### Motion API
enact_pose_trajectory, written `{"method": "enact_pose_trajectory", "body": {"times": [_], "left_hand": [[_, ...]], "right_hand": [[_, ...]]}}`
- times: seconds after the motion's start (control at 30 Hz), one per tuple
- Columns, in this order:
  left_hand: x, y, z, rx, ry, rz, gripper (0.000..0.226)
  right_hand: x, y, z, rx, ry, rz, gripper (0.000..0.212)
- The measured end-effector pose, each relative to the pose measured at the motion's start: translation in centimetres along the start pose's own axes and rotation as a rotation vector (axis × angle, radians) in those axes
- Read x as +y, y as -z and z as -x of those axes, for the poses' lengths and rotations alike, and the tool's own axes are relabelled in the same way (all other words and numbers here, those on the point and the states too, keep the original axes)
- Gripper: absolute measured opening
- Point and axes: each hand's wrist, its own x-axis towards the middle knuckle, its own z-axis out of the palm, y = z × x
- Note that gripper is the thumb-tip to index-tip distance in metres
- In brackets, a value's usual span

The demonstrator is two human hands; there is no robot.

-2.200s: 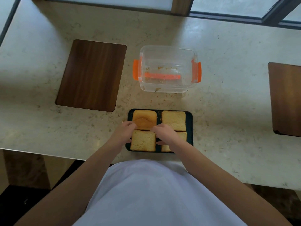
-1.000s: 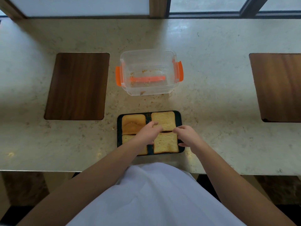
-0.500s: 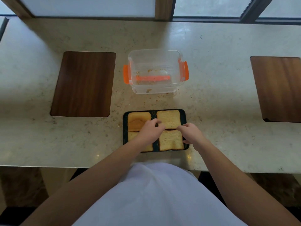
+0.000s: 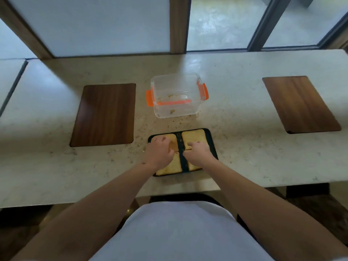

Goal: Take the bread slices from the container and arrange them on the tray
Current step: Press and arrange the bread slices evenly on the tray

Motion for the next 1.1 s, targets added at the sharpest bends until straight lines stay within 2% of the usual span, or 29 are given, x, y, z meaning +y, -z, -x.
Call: {"method": "enact_pose_trajectory", "body": {"times": [0.1, 0.27, 0.43, 0.6, 0.93, 1.1], "left_hand": [[0.5, -0.1, 1.4, -0.088, 0.076, -0.052, 0.056], [2.7, -1.1, 3.8, -0.165, 0.252, 0.096, 0.062], [5.1, -1.9, 8.1, -0.173, 0.213, -0.056, 0.064], [6.8, -2.0, 11.5, -0.251, 0.238, -0.179, 0.067], [10.4, 2.3, 12.1, -0.295, 0.239, -0.250, 0.071], [11.0, 5.9, 10.8, -0.281, 0.229, -0.167, 0.064]], "right_hand": [[0.3, 0.2, 1.0, 0.019, 0.032, 0.087, 0.065], [2.8, 0.1, 4.1, 0.041, 0.069, 0.170, 0.062], [6.3, -1.3, 6.9, 0.042, 0.051, 0.207, 0.063], [6.6, -1.5, 9.5, 0.020, 0.099, 0.326, 0.063], [5.3, 0.9, 11.5, 0.074, 0.085, 0.242, 0.067], [3.0, 3.0, 10.7, 0.031, 0.065, 0.254, 0.067]]}}
